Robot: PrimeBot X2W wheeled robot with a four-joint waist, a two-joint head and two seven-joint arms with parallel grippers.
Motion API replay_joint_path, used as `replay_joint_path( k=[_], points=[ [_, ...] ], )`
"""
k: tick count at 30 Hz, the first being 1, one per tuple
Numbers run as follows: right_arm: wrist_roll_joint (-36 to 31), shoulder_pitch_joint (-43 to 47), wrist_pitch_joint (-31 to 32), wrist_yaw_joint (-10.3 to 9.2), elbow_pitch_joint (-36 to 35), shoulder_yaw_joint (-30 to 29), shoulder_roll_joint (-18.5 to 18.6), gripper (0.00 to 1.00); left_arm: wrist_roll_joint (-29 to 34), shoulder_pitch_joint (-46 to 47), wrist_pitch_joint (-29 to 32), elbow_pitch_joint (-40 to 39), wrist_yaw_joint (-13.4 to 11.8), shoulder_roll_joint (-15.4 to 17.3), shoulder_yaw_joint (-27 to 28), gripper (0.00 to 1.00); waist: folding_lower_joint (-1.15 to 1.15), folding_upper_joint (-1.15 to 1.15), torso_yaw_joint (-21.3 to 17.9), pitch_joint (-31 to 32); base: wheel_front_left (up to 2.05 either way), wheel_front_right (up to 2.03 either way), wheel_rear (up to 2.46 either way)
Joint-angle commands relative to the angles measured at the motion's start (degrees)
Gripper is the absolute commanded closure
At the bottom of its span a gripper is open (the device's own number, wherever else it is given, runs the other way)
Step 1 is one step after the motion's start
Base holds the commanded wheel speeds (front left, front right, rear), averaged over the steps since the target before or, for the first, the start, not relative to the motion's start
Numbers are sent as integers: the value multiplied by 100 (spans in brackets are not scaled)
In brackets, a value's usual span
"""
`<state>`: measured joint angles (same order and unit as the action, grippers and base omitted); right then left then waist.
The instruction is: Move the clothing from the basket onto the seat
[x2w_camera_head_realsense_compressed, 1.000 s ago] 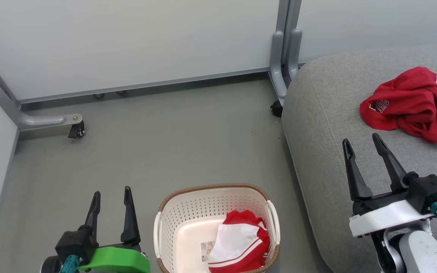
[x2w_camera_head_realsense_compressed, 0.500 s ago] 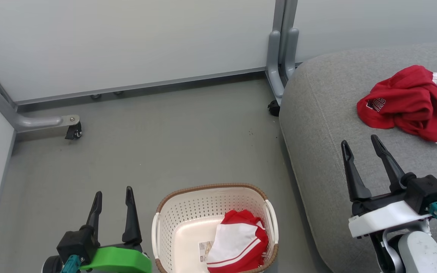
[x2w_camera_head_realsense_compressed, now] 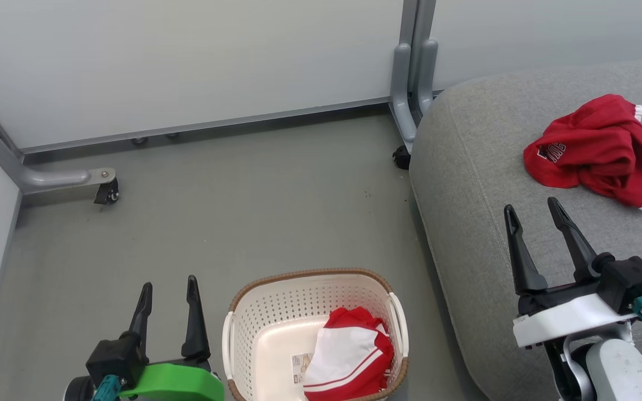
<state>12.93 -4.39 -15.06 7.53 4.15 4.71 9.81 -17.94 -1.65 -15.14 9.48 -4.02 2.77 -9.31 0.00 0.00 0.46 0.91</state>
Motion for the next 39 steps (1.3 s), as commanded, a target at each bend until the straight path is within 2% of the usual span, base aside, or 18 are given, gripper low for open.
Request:
replay_joint_path(
  k=[1, 10, 20, 26, 39],
  points=[
    [7, -35, -17, -8, -16, 2, 3, 0, -10, 12, 0, -7, -3, 22, 8, 0, 0, 0, 2, -9, 0, 0, 0],
    [-23, -173, -17, -8, -155, -103, 7, 0, 42, 89, 0, 28, 1, 22, -31, 0, 0, 0, -200, -321, 0, 0, 0],
    [-122, -654, -17, -8, -664, -646, -42, 0, 460, 885, 0, 484, 17, 22, -472, 0, 0, 0, -682, -1611, 0, 0, 0],
    [-72, -1099, -17, -8, -1105, -1039, -144, 0, 775, 1743, 0, 1447, 166, 26, -714, 0, 0, 0, -1007, -2541, 0, 0, 0],
    [81, -1784, -17, -8, -1716, -1010, -354, 0, 1776, 4099, -1, 4225, 643, 184, -1307, 0, 0, 0, -1638, -4294, 0, 0, 0]
  ],
)
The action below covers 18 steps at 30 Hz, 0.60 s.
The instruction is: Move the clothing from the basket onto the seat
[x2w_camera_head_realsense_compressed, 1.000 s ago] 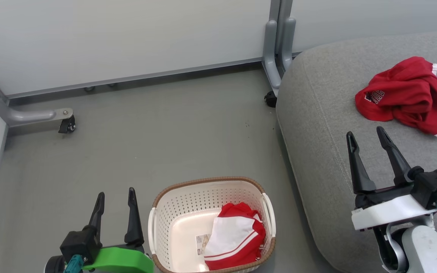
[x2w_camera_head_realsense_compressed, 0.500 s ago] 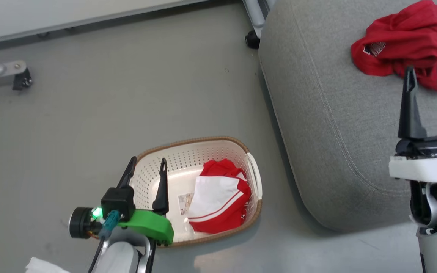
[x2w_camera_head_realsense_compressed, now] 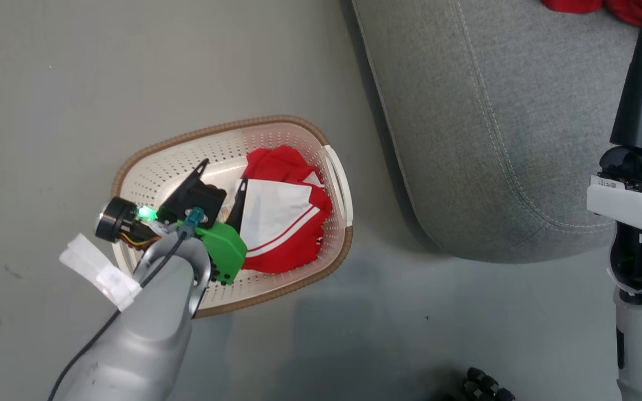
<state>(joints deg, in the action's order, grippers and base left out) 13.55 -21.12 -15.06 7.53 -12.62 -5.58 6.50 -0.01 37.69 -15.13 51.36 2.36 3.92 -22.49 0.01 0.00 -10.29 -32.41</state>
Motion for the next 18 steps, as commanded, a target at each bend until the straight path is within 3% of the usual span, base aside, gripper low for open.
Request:
replay_joint_path(
  k=[1, 12, 18],
  points=[
    [15, -138, -17, -8, -83, 25, -38, 0, -37, 323, -2, 173, 17, 65, 29, 0, -1, 0, -592, -1070, 0, 0, 0],
    [56, -414, -17, -8, -253, 59, -191, 0, 305, 1664, 11, 1651, 348, -22, -581, 0, -1, 0, -742, -1887, 0, 0, 0],
    [111, -508, -17, -8, -266, 183, -274, 0, 379, 1967, 115, 2030, 470, -59, -930, 0, -1, 0, -880, -2149, 0, 0, 0]
  ],
)
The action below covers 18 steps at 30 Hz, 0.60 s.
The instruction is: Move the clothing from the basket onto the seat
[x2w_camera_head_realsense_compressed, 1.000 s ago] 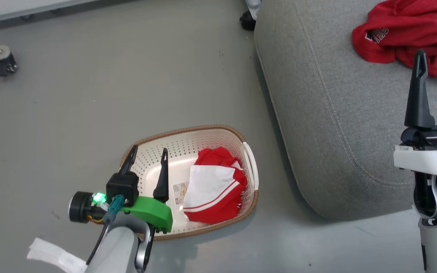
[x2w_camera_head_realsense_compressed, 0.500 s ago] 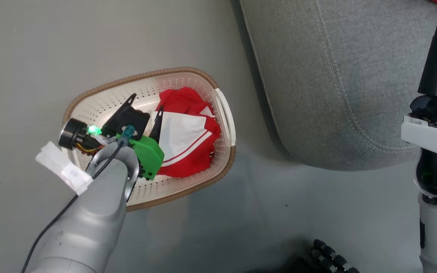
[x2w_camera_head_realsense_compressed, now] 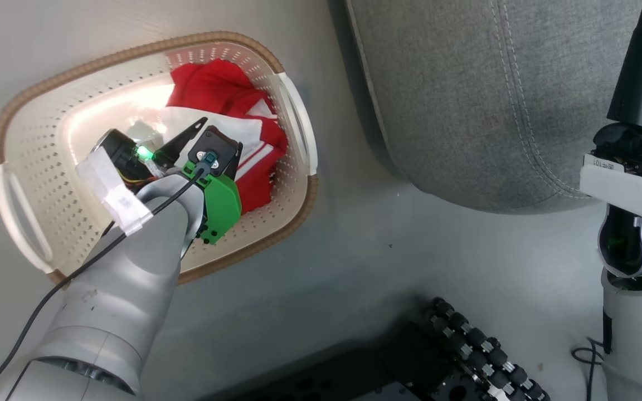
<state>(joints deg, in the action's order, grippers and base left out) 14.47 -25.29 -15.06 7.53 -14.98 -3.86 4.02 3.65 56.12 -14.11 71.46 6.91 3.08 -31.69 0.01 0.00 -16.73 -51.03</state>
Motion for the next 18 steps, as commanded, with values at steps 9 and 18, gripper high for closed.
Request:
replay_joint_path(
  k=[9, 18],
  points=[
    [82, -25, -17, -8, 0, 59, -82, 0, 9, 372, 138, 184, 56, 10, -359, 0, -1, 0, -300, -569, 0, 0, 0],
    [140, 81, -17, -8, -13, 119, -106, 0, 239, 636, 700, 232, -118, 137, -651, 0, -1, 0, -345, -720, 0, 0, 0]
  ],
)
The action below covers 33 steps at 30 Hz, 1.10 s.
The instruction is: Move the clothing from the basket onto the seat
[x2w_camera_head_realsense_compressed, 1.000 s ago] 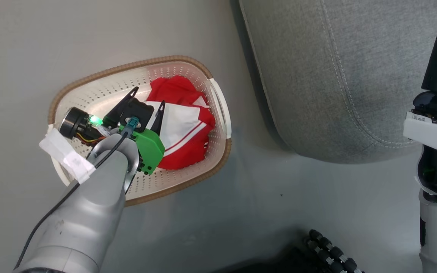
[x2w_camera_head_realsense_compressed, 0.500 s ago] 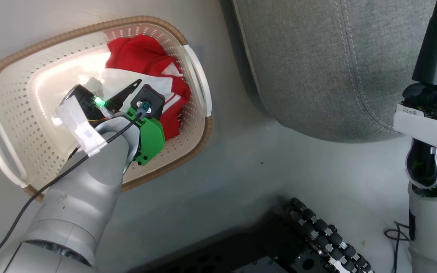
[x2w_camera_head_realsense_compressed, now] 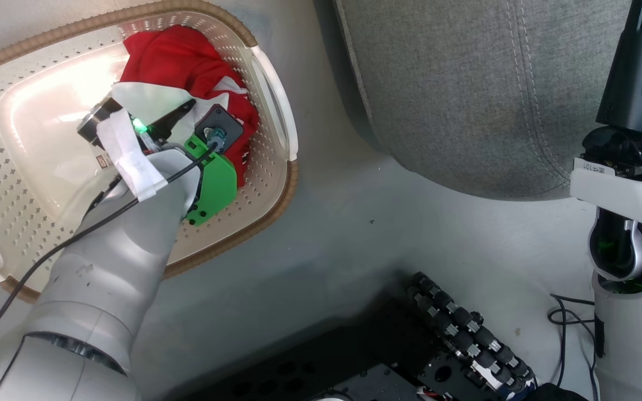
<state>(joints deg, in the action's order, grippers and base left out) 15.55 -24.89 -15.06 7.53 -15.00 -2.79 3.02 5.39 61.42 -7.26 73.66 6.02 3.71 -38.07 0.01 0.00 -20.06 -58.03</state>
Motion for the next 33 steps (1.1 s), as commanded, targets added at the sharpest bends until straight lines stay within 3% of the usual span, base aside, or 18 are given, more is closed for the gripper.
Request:
replay_joint_path(
  k=[1, 18, 33],
  points=[
    [38, 63, -17, -8, -22, 14, -9, 0, 90, 132, 113, 15, -54, 84, -46, 0, -1, 0, -17, -37, 0, 0, 0],
    [9, 332, -17, -8, -286, 119, -12, 0, 50, 337, 1715, 21, 49, 196, -351, 0, -1, 0, -19, -286, 0, 0, 0],
    [-10, 395, -17, -8, -384, 160, -13, 0, -63, 356, 2265, 44, -6, 365, -458, 0, -1, 0, 41, -423, 0, 0, 0]
  ],
)
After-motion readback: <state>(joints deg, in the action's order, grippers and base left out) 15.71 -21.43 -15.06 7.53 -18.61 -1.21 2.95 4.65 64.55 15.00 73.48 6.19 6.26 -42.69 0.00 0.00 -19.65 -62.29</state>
